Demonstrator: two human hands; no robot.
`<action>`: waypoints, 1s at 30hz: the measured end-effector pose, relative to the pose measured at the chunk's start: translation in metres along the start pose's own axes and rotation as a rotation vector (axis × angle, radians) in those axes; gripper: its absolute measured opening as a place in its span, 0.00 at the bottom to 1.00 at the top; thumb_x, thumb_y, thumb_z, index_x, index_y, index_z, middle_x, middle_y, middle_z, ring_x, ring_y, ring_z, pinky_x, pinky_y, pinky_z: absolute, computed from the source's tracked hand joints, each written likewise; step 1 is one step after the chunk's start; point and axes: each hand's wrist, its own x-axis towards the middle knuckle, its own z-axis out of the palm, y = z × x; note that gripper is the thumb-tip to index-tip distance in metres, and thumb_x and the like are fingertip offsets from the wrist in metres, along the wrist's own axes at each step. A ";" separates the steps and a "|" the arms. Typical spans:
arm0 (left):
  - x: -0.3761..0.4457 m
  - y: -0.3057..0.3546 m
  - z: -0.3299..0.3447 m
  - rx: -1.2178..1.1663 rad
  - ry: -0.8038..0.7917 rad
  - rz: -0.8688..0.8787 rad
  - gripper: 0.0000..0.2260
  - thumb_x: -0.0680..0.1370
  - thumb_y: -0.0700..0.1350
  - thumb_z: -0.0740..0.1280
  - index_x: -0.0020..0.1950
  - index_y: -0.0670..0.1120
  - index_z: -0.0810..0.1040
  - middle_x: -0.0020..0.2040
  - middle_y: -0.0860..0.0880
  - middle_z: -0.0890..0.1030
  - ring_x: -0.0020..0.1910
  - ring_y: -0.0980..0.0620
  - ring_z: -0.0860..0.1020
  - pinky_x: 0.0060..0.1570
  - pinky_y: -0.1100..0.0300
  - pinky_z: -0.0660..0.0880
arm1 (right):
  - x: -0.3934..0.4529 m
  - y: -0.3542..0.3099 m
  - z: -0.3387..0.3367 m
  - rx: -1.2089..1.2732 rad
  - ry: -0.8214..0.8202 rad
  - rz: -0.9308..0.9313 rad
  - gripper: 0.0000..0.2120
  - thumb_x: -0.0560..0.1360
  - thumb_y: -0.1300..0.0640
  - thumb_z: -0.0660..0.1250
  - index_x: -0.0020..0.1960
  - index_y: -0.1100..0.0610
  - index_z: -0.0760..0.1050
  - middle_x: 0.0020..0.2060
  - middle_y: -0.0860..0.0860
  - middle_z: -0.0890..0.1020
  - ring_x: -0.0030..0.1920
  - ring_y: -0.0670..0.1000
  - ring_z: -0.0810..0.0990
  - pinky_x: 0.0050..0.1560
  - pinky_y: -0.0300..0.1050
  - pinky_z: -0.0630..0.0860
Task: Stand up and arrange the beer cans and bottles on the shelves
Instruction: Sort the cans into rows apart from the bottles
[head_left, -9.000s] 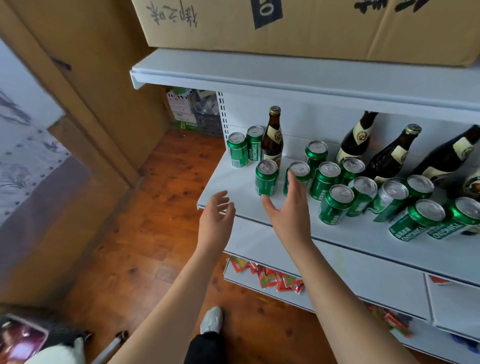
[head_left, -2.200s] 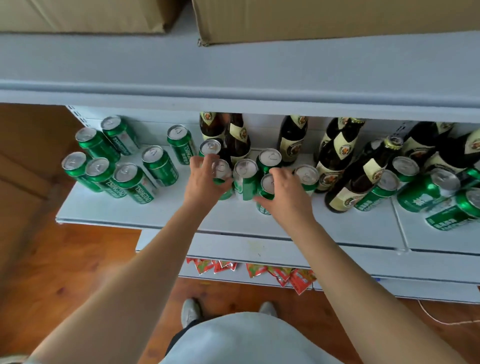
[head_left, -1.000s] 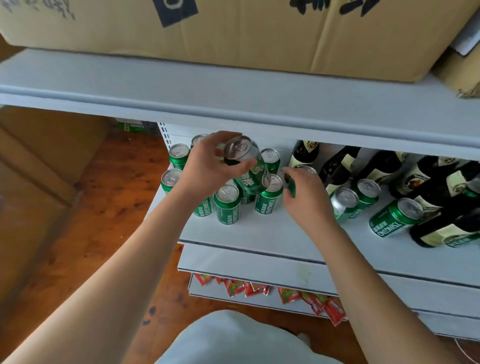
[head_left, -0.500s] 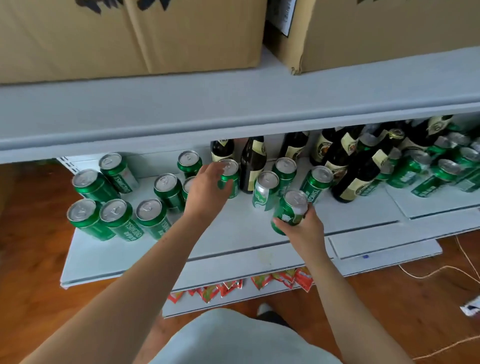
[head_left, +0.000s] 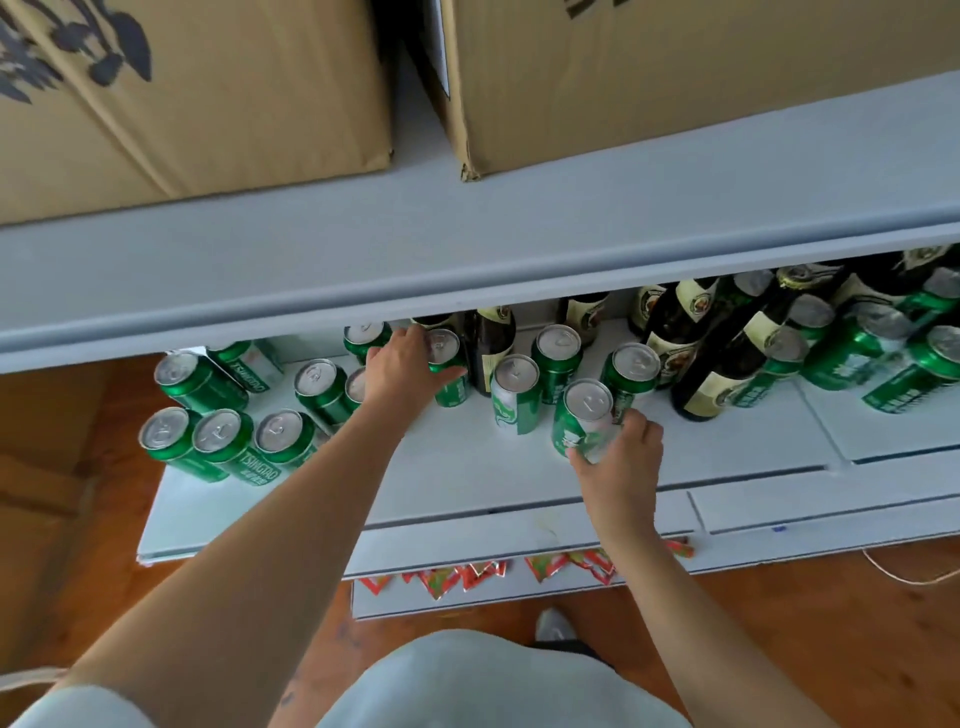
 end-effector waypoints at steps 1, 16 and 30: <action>0.001 0.001 -0.002 -0.015 0.010 -0.001 0.26 0.70 0.63 0.72 0.57 0.45 0.74 0.51 0.46 0.78 0.53 0.42 0.77 0.50 0.51 0.72 | -0.007 0.001 -0.006 -0.048 0.066 -0.037 0.27 0.68 0.59 0.77 0.62 0.63 0.69 0.57 0.59 0.72 0.56 0.58 0.72 0.52 0.49 0.75; -0.023 -0.079 -0.123 -0.401 0.260 -0.149 0.09 0.75 0.48 0.70 0.38 0.47 0.74 0.38 0.51 0.77 0.43 0.51 0.74 0.45 0.63 0.73 | -0.033 -0.115 0.040 0.267 -0.182 -0.685 0.14 0.77 0.62 0.61 0.63 0.60 0.72 0.56 0.55 0.75 0.52 0.54 0.78 0.47 0.47 0.77; -0.002 -0.196 -0.093 -0.226 0.209 -0.111 0.25 0.69 0.52 0.77 0.62 0.45 0.75 0.53 0.49 0.78 0.47 0.53 0.73 0.37 0.69 0.66 | -0.020 -0.192 0.124 -0.262 -0.405 -0.668 0.32 0.73 0.47 0.71 0.73 0.55 0.64 0.65 0.57 0.70 0.60 0.61 0.72 0.56 0.52 0.75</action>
